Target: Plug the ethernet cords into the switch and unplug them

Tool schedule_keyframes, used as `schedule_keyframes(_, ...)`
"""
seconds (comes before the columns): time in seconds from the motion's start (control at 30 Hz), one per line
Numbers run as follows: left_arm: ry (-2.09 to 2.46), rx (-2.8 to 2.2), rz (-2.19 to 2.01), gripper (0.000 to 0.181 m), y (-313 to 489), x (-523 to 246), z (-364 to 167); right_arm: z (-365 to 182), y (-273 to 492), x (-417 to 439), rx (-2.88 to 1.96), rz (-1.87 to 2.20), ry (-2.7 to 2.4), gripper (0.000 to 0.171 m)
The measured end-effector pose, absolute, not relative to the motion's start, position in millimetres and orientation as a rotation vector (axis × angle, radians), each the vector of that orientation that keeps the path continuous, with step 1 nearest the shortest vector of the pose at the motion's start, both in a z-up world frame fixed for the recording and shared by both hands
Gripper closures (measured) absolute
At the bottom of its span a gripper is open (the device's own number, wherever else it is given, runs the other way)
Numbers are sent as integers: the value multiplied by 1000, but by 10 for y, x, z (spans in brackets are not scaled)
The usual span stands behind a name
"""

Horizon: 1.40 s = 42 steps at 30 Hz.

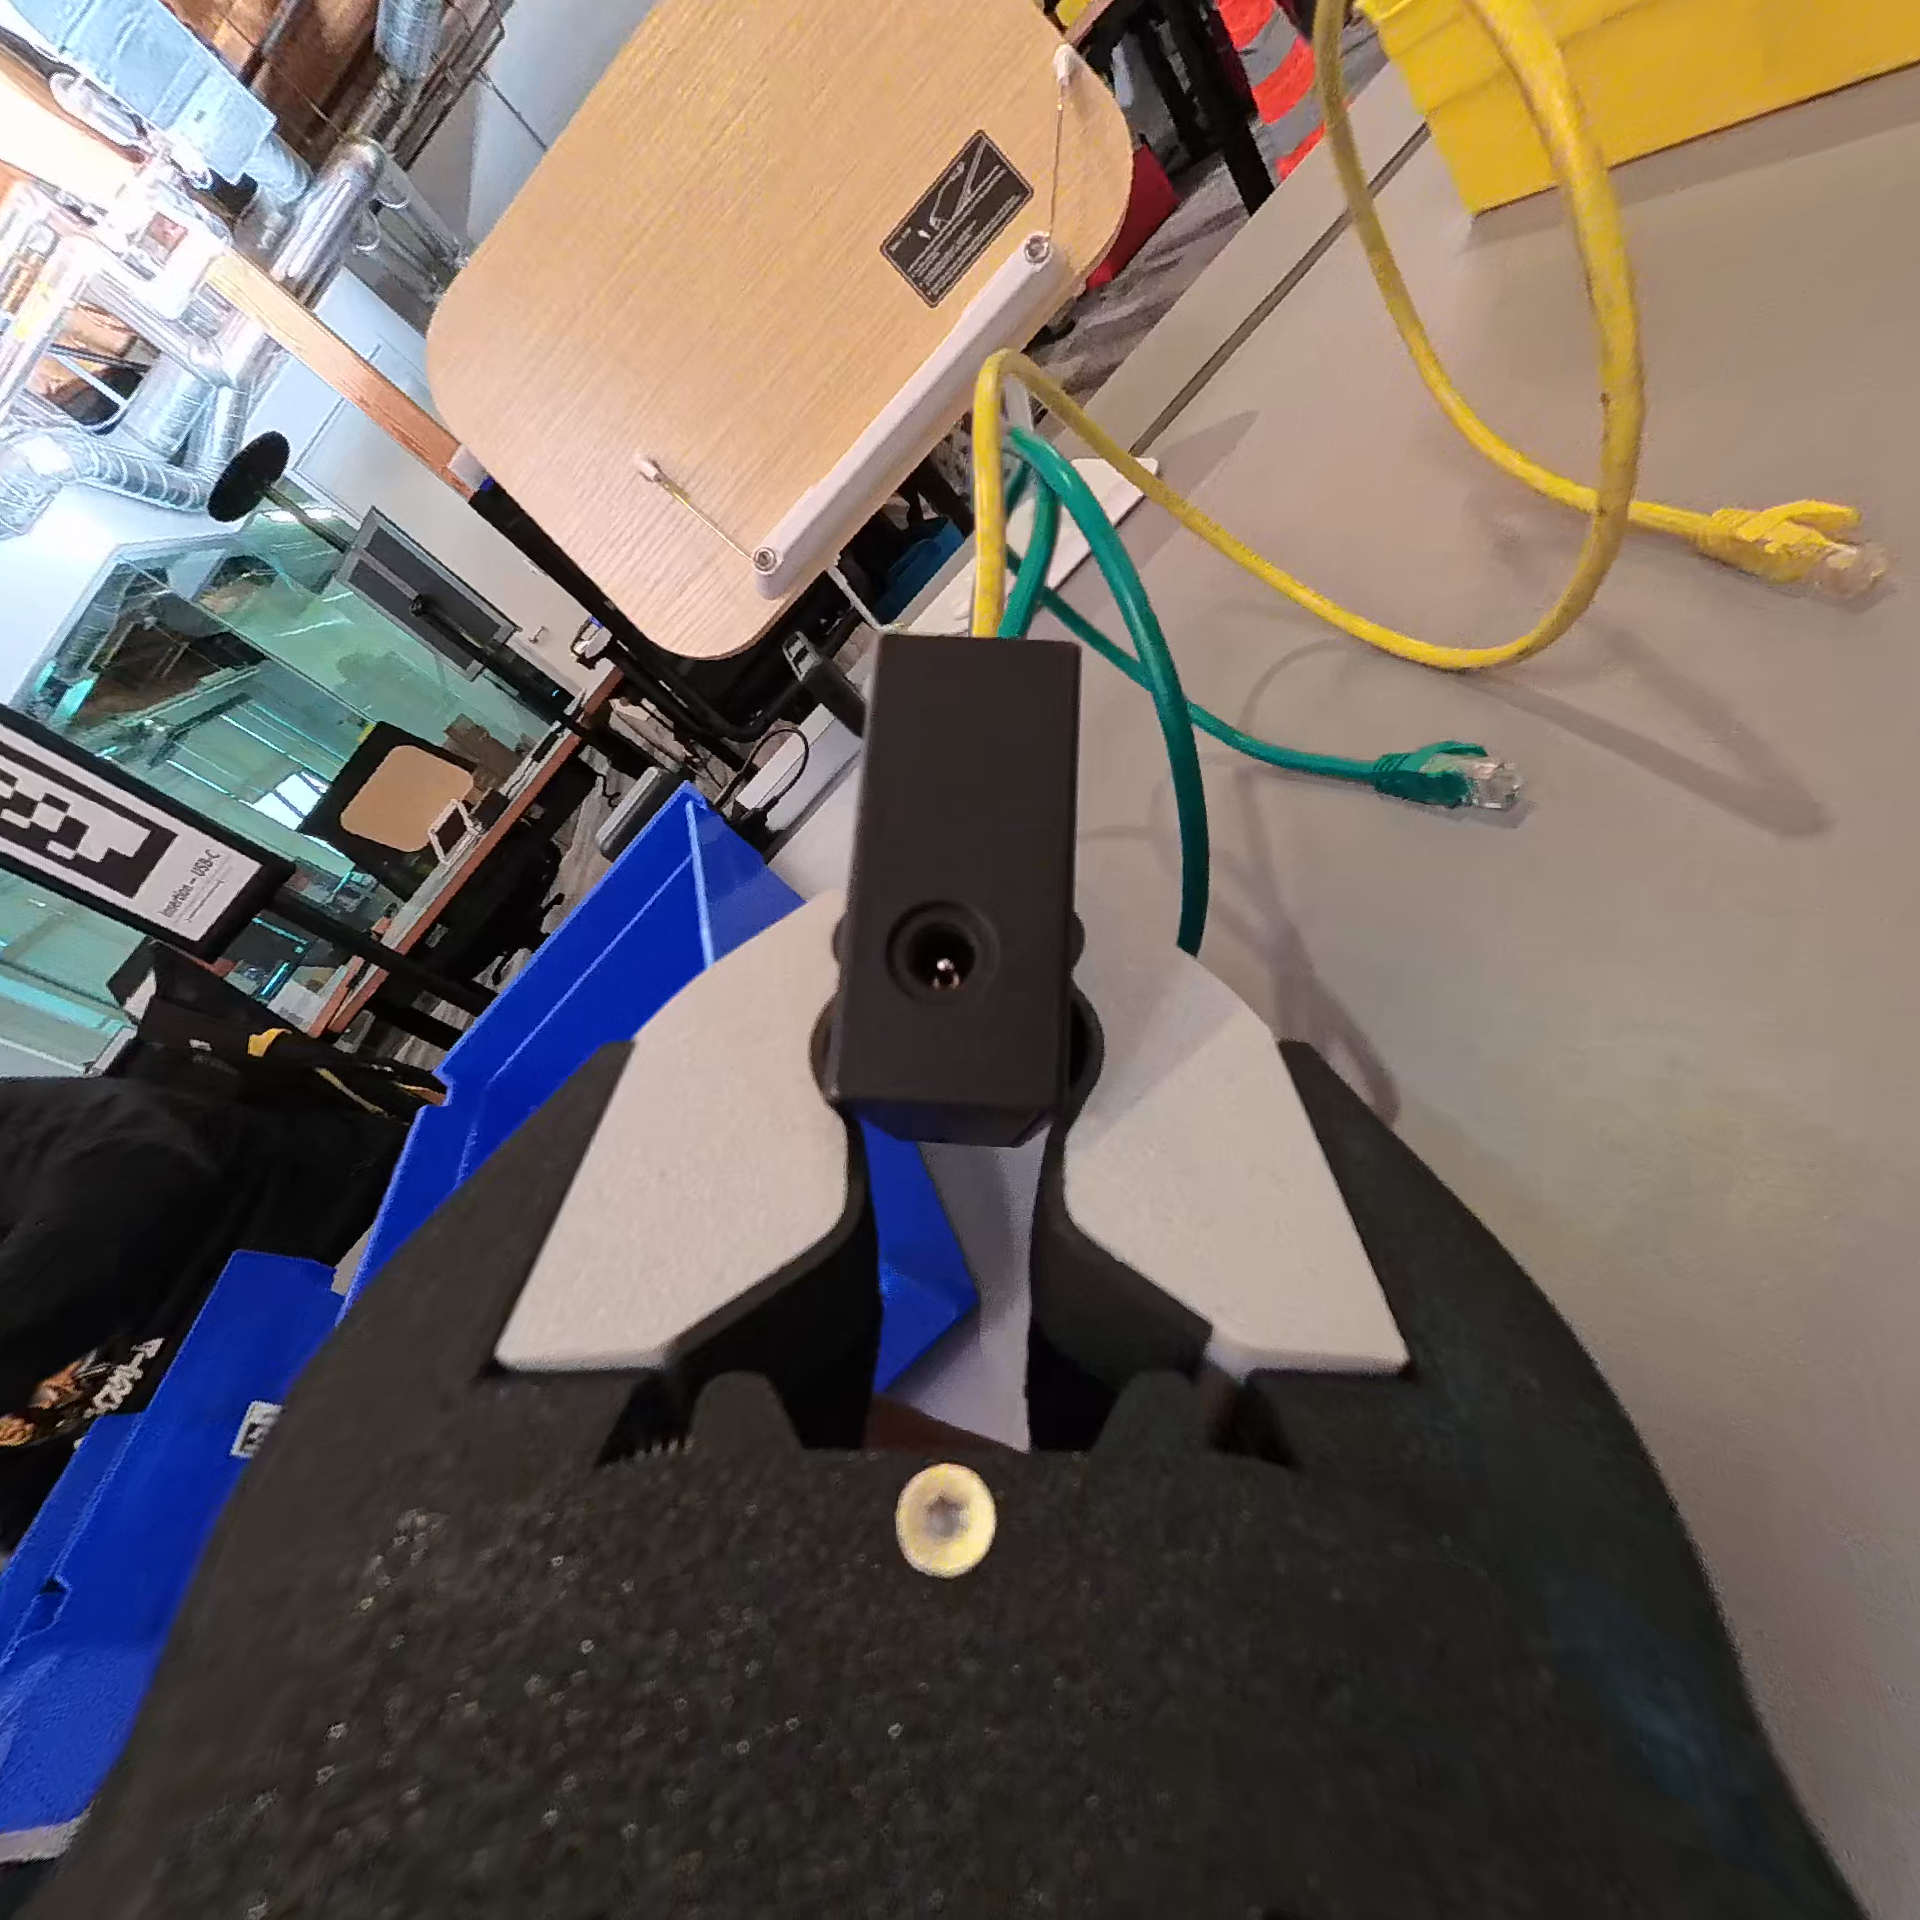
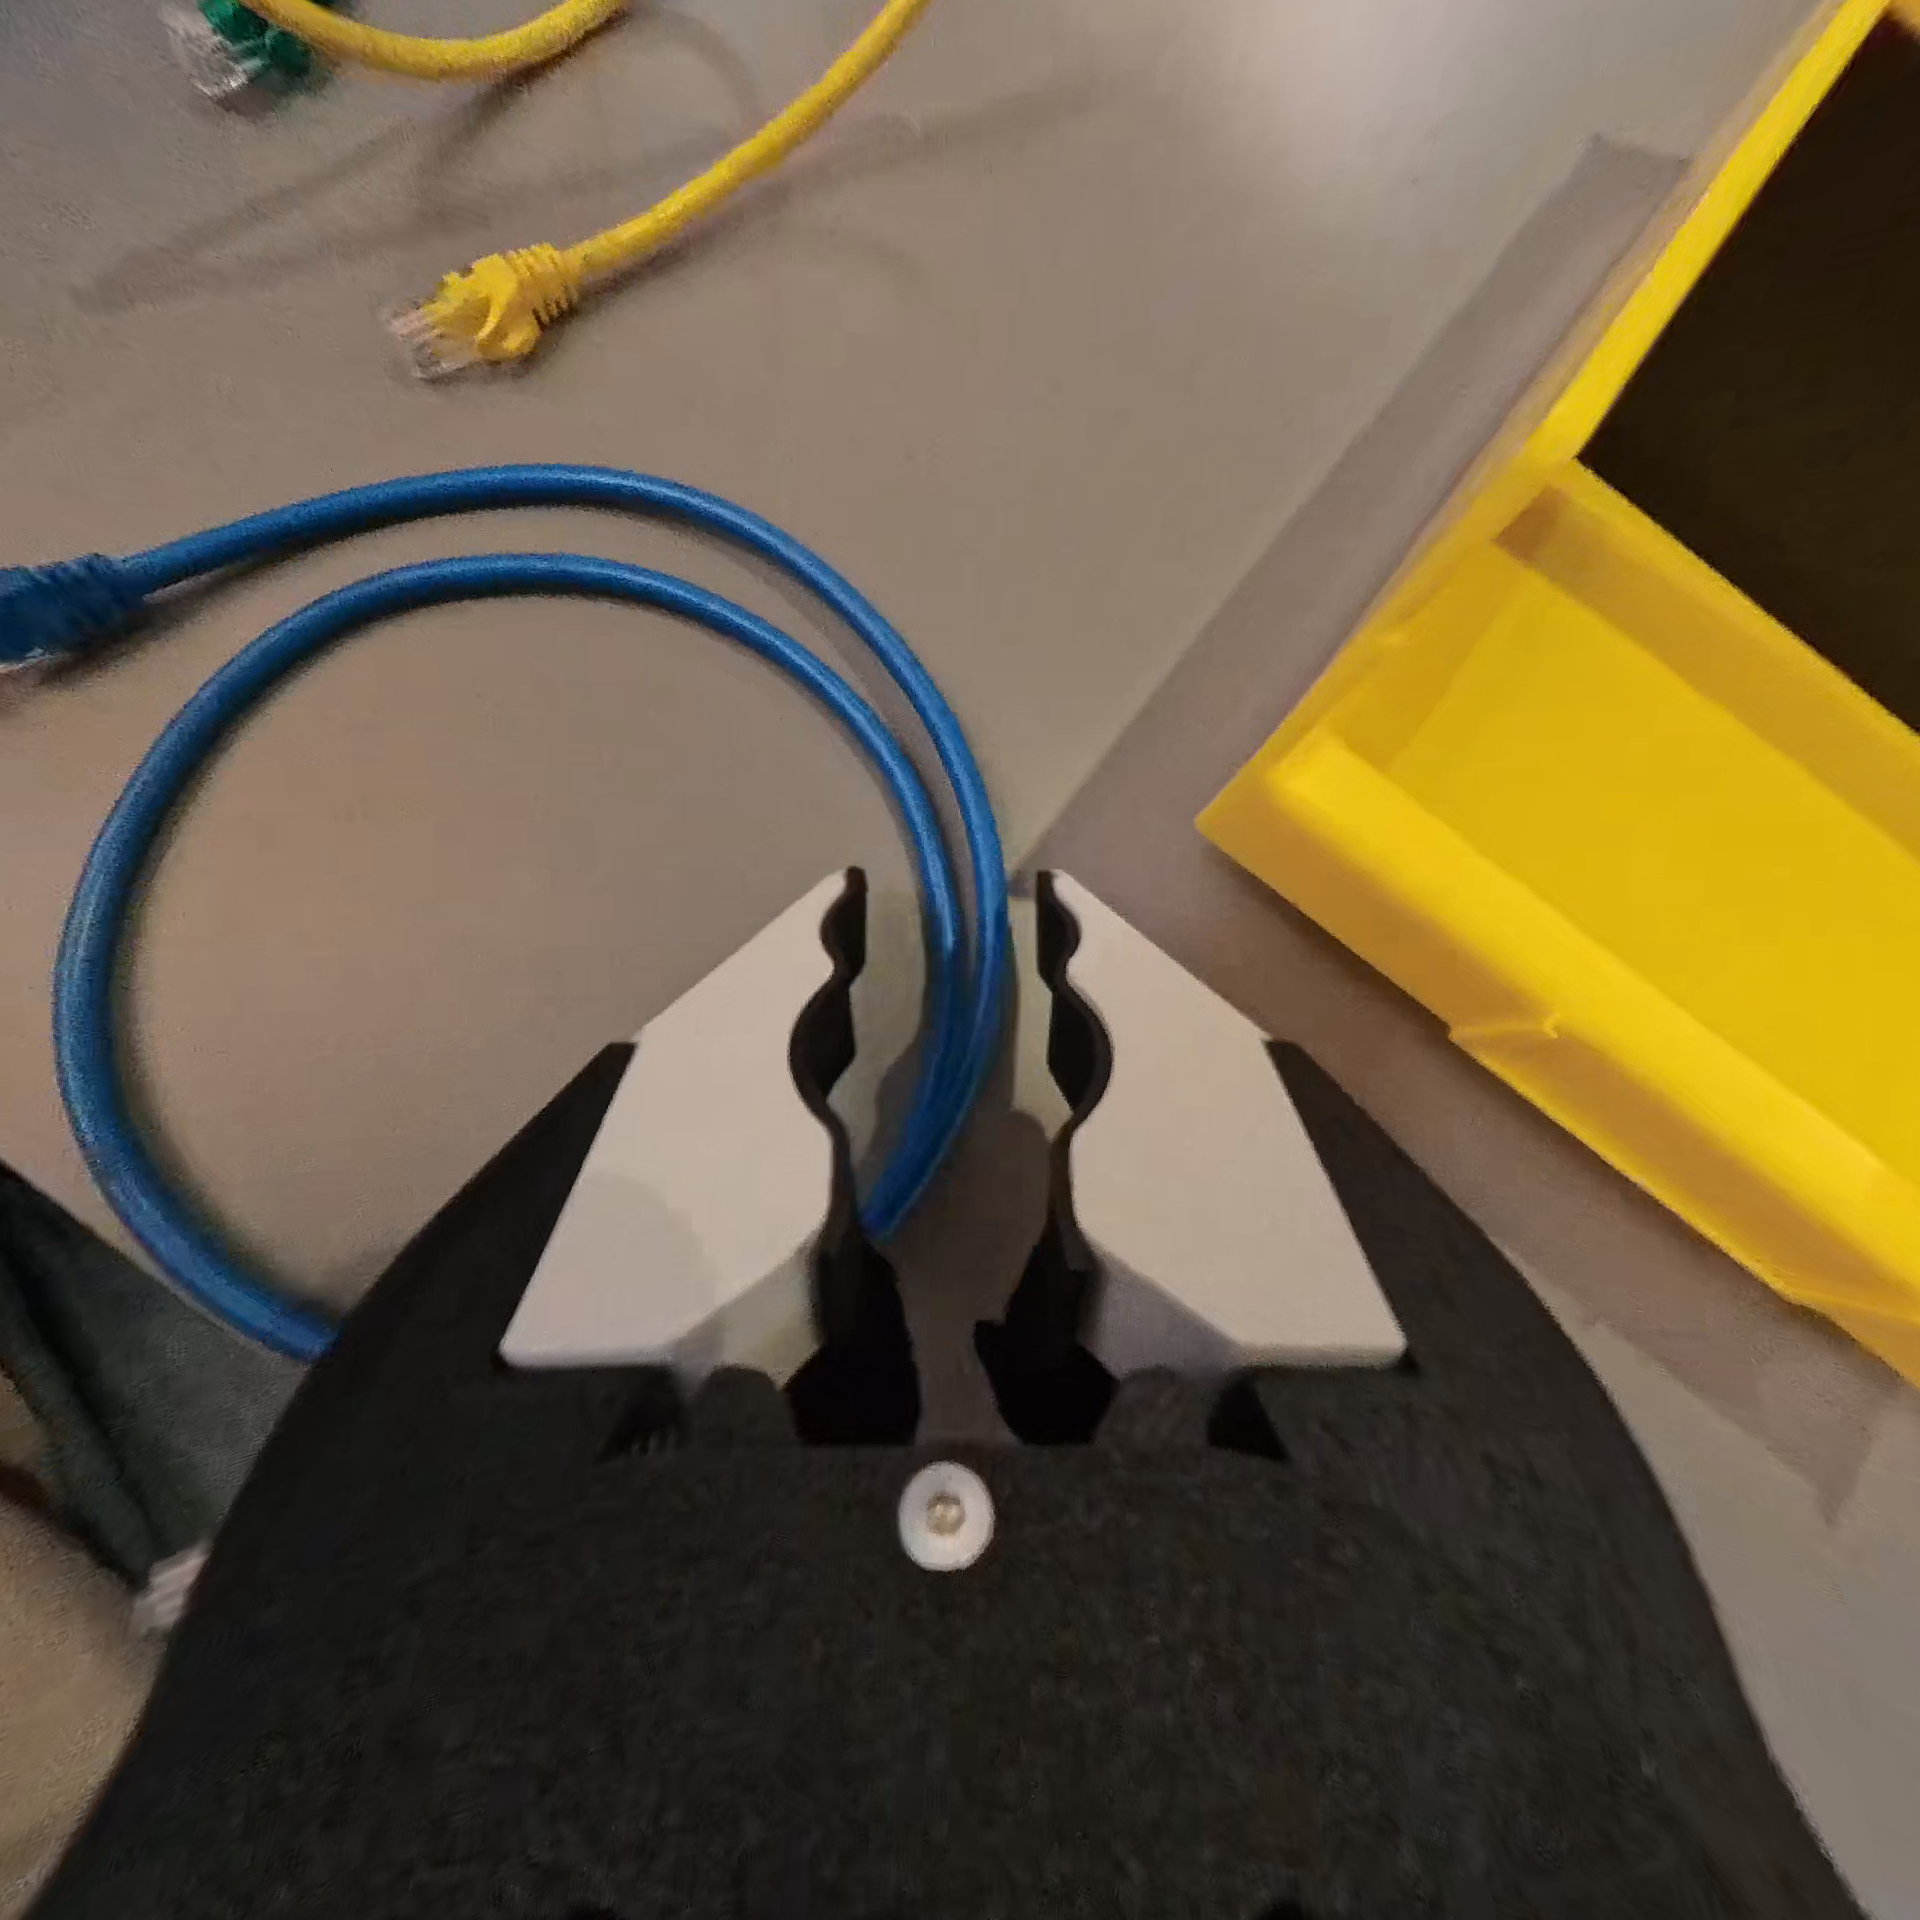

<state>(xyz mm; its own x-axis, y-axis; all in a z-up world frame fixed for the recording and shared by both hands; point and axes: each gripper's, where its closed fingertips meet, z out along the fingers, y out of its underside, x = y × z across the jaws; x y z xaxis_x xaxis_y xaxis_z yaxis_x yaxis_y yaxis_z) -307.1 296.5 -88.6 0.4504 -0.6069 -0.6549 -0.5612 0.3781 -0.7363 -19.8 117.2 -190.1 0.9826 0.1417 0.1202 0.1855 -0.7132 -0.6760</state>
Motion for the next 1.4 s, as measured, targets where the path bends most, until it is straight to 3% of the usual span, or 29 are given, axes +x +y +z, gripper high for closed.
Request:
schedule_keyframes(0.1,1207,-1267,-50,150,2944,-3052,-899,-2020,1269,-157,-2388,-31,-243,136)
schedule_keyframes(0.23,1218,-1259,-54,150,2916,-3032,-899,-2037,1256,-301,-2352,127,-283,164)
schedule_keyframes(0.43,1225,-1253,-55,149,2899,-3017,-895,-1912,1179,-367,-2331,-38,-387,166)
schedule_keyframes(0.7,1236,-1251,-52,149,2878,-3011,-917,-394,991,57,-2012,-301,-246,167)
schedule_keyframes(0.93,1244,-1249,-57,150,2855,-2979,-915,637,624,1463,-1779,-573,236,167)
schedule_keyframes(1.1,1256,-1240,-48,150,2829,-2963,-927,298,825,2050,-1732,-697,377,167)
schedule_keyframes(1.23,1258,-1240,-48,150,2831,-2967,-934,-271,1084,2189,-1831,-708,378,167)
schedule_keyframes(1.4,1262,-1243,-50,150,2847,-2974,-952,-539,1096,2221,-1915,-647,324,166)
